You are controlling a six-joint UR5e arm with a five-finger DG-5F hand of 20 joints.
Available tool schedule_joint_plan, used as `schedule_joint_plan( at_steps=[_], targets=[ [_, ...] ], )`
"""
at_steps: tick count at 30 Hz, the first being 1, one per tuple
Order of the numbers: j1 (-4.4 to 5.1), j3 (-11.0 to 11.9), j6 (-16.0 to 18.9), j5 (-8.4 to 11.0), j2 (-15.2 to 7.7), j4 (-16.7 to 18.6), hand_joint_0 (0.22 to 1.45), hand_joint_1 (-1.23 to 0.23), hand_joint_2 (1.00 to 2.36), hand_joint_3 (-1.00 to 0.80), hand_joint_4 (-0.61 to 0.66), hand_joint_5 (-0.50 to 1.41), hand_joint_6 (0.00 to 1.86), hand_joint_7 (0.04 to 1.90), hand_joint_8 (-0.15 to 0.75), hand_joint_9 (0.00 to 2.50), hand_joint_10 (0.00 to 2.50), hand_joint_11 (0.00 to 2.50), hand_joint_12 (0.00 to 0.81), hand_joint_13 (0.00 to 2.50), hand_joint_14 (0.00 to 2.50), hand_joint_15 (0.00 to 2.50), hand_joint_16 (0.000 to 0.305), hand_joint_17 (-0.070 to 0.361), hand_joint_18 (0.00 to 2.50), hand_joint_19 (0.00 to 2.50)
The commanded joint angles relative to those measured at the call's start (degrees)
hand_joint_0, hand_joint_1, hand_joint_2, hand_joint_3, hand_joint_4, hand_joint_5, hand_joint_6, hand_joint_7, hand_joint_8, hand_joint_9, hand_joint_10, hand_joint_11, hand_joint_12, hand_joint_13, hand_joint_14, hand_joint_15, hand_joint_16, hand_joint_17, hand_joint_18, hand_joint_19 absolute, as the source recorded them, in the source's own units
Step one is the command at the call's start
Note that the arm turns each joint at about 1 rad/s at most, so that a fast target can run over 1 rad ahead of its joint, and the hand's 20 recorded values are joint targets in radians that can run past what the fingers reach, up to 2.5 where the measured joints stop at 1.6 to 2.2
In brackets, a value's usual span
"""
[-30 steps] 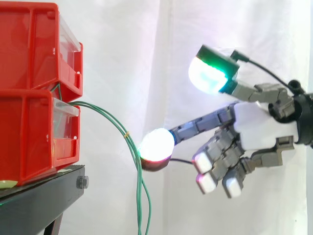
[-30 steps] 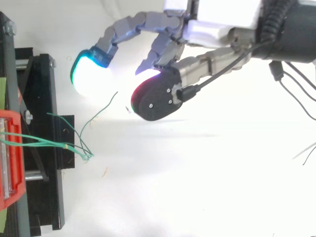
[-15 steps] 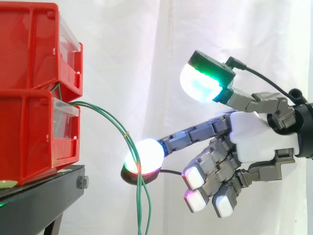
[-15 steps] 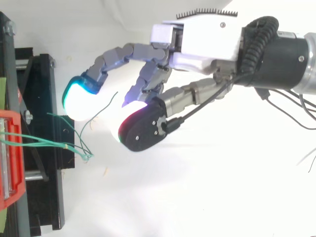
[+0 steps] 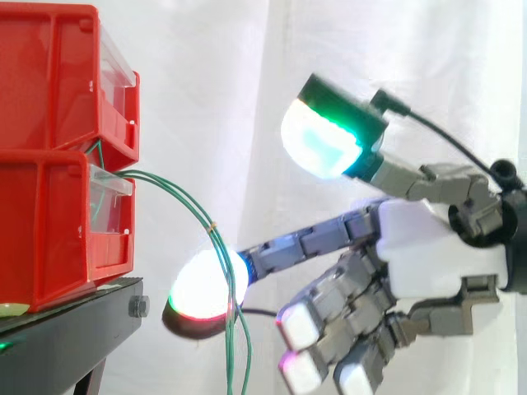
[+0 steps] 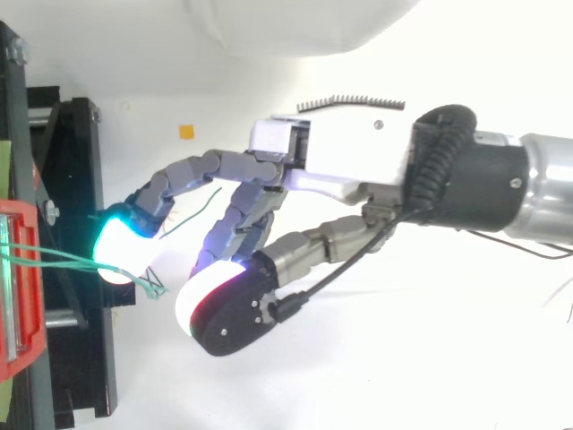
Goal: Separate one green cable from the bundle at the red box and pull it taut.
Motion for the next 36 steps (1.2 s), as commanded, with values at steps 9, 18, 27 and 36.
schedule_joint_plan(
  at_steps=[9, 18, 27, 36],
  targets=[
    [-0.35, 0.3, 1.4, -0.76, -1.3, 0.9, 0.36, -0.57, 1.0, -0.5, 0.18, -0.21, 0.5, 0.67, 0.368, 1.04, 0.01, 0.38, 0.45, 0.9, 0.01, 0.33, 0.055, 0.124, 1.1, 0.1],
    [0.0, 0.4, 3.4, -0.67, -1.2, 0.7, 0.37, -0.61, 1.0, -0.5, 0.27, -0.15, 0.5, 0.73, 0.365, 1.08, 0.01, 0.41, 0.443, 0.92, 0.01, 0.37, 0.053, 0.12, 1.1, 0.2],
    [0.09, 0.4, 5.4, -0.67, -1.2, 0.4, 0.37, -0.61, 1.0, -0.5, 0.28, -0.14, 0.5, 0.74, 0.366, 1.1, 0.01, 0.41, 0.443, 0.93, 0.01, 0.37, 0.054, 0.122, 1.11, 0.22],
    [0.18, 0.9, 6.8, -0.67, -1.2, 0.4, 0.38, -0.59, 1.0, -0.5, 0.37, -0.07, 0.5, 0.83, 0.354, 1.15, 0.01, 0.41, 0.429, 0.96, 0.01, 0.39, 0.052, 0.118, 1.11, 0.29]
  ],
)
